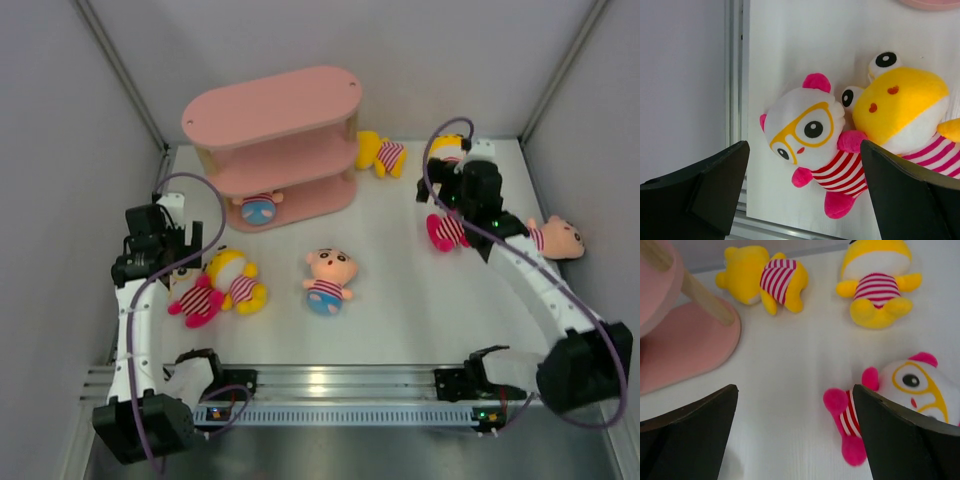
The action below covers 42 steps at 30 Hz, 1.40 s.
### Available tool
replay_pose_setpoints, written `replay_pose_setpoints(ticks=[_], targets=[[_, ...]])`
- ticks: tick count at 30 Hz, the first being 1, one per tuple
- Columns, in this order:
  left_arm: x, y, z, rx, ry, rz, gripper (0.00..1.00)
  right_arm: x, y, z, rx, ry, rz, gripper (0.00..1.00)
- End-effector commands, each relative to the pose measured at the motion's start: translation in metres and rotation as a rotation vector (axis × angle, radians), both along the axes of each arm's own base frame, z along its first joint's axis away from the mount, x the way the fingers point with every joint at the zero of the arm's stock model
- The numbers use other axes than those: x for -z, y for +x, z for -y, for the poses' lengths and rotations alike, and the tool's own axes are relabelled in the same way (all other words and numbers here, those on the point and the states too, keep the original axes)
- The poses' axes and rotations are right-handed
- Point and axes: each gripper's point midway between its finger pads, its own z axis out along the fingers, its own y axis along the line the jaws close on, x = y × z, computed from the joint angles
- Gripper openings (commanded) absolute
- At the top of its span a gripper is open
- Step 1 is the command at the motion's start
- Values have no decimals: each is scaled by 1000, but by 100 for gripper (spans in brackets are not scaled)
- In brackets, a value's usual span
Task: Place and organize the stuffed toys onto the shelf
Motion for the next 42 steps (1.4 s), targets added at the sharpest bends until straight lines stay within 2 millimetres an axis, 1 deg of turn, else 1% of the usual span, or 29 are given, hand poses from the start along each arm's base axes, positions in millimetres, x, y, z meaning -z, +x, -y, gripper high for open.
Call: replay_pose_setpoints(ticks=[1,3,4,6,7,8,9,10,11,13,14,15,19,21,22,24,25,26,29,30,33,34,35,36,37,38,39,41,42], targets=[[-10,9,-6,-26,15,32,99,-27,77,-14,-101,135,33,98],[-6,8,-10,-28,32,13,99,-24,107,-18,-123,113,13,95],[-3,7,-14,-34,53,-7,99,-17,134,-25,-148,100,-12,90],[-1,7,-17,-40,69,-21,99,-6,157,-35,-187,81,-37,88],[1,8,-19,-40,79,-37,99,6,178,-40,-199,83,-57,88],[3,9,-20,-38,82,-46,99,15,186,-41,-195,83,-79,88],[4,10,-20,-32,82,-53,99,24,193,-40,-173,93,-103,87],[7,11,-19,-24,80,-65,99,35,209,-27,-98,77,-125,87],[8,13,-18,-15,71,-68,99,40,214,-19,-55,75,-142,88],[13,15,-16,-5,59,-84,99,53,221,10,73,62,-162,89],[15,16,-15,-3,49,-90,99,54,222,18,98,53,-157,89],[17,16,-14,-1,45,-99,99,54,224,30,142,32,-149,90],[27,20,-13,6,28,-137,99,52,218,67,230,-49,-145,90],[29,23,-7,34,0,-140,99,53,214,76,243,-51,-146,91],[30,25,-6,41,-9,-144,99,55,212,88,257,-38,-149,91],[33,28,-2,50,-37,-146,99,62,212,98,266,-8,-162,91],[33,29,-1,51,-39,-147,99,72,212,104,268,-1,-181,92],[34,30,-1,51,-43,-151,99,78,213,122,290,10,-195,93],[34,31,-2,48,-38,-155,99,101,216,127,274,15,-249,94],[35,31,-3,44,-37,-160,99,113,217,127,271,14,-272,94],[35,31,-5,38,-30,-162,99,130,217,123,268,44,-303,94],[35,31,-5,39,-28,-162,99,140,216,124,269,56,-319,94],[35,31,-5,37,-29,-163,99,142,219,122,264,79,-312,93],[36,31,-5,37,-30,-165,99,145,221,116,233,106,-315,90],[35,31,-6,36,-26,-164,99,152,221,117,225,119,-323,81],[35,31,-6,35,-27,-164,99,153,223,112,205,142,-322,73],[35,31,-6,34,-26,-164,99,151,225,110,191,157,-316,55],[34,31,-7,32,-21,-162,99,145,225,110,187,165,-304,34],[33,30,-7,29,-18,-160,99,130,225,111,185,167,-276,13]])
